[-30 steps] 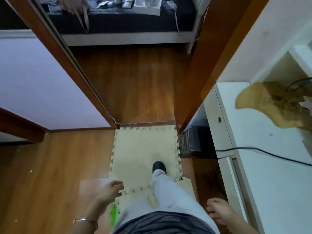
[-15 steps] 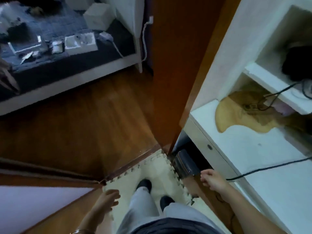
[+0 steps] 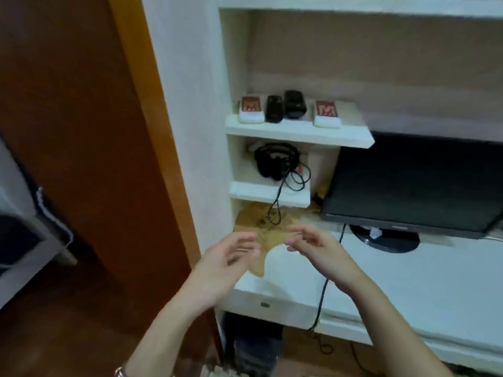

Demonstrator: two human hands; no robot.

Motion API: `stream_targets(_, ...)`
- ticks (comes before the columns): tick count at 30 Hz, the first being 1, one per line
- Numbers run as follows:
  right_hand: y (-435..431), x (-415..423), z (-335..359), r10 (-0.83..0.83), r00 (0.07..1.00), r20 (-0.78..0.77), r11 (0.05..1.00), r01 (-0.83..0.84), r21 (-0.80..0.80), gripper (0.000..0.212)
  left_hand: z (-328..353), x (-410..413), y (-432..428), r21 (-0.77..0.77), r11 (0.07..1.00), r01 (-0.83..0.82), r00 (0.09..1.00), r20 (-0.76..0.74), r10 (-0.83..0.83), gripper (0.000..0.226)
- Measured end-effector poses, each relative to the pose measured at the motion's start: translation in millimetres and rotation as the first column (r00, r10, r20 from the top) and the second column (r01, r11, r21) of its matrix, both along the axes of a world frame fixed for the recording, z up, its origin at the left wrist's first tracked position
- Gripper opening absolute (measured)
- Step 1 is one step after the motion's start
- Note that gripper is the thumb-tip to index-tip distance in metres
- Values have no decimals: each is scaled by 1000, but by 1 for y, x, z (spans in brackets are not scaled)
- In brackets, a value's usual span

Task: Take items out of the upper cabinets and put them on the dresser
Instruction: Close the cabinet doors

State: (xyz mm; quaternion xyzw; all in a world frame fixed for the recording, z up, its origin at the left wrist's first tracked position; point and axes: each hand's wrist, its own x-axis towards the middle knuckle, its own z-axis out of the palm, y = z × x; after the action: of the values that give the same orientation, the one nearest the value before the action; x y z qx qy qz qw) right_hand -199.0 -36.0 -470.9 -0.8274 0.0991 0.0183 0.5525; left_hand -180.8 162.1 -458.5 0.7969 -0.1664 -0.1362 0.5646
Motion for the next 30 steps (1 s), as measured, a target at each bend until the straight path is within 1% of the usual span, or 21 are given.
stream_targets(2, -18, 7, 48, -43, 978, 206, 996, 57, -63, 18, 43, 16, -27, -144, 990, 5, 986, 168, 20, 26)
stream_targets(4, -37, 14, 99, -69, 915, 398, 984, 128, -121, 19, 92, 35, -47, -255, 967, -1, 930, 355, 94, 33)
stream_targets(6, -56, 21, 155, -78, 812, 578, 966, 204, -158, 20, 145, 52, -64, -321, 947, 8, 827, 535, 175, 34)
stream_targets(8, -70, 28, 209, -65, 686, 724, 948, 269, -170, 24, 199, 67, -82, -388, 921, 36, 712, 657, 248, 33)
stream_targets(10, -81, 37, 258, -38, 551, 834, 926, 333, -178, 28, 246, 80, -101, -423, 905, 48, 596, 739, 313, 34)
stream_targets(12, -87, 44, 300, 7, 429, 903, 896, 399, -196, 24, 285, 91, -116, -456, 890, 4, 476, 784, 399, 38)
stream_targets(15, -87, 50, 355, 80, 230, 970, 858, 479, -184, 22, 333, 100, -118, -585, 810, -44, 317, 761, 566, 41)
stream_targets(16, -85, 53, 371, 103, 183, 978, 855, 486, -180, 22, 346, 102, -114, -636, 770, -56, 286, 728, 623, 41)
stream_targets(17, -81, 55, 386, 121, 152, 981, 854, 487, -181, 21, 357, 104, -108, -681, 729, -70, 278, 689, 670, 43)
stream_targets(19, -68, 64, 416, 153, 128, 980, 858, 474, -196, 23, 380, 107, -96, -741, 665, -95, 300, 615, 729, 53)
stream_targets(21, -50, 74, 441, 178, 128, 976, 874, 434, -217, 26, 402, 110, -82, -753, 649, -104, 317, 594, 739, 68)
stream_targets(23, -30, 83, 461, 197, 120, 973, 893, 388, -229, 28, 420, 111, -70, -742, 664, -92, 282, 620, 732, 75)
stream_targets(25, -11, 89, 479, 195, 100, 976, 915, 339, -218, 30, 434, 112, -60, -718, 694, -51, 251, 663, 705, 72)
stream_targets(28, 16, 90, 503, 181, 89, 979, 955, 221, -197, 33, 443, 115, -52, -695, 718, 37, 251, 702, 667, 60)
stream_targets(30, 32, 87, 515, 191, 79, 978, 971, 132, -200, 35, 441, 117, -54, -646, 762, 44, 188, 755, 628, 50)
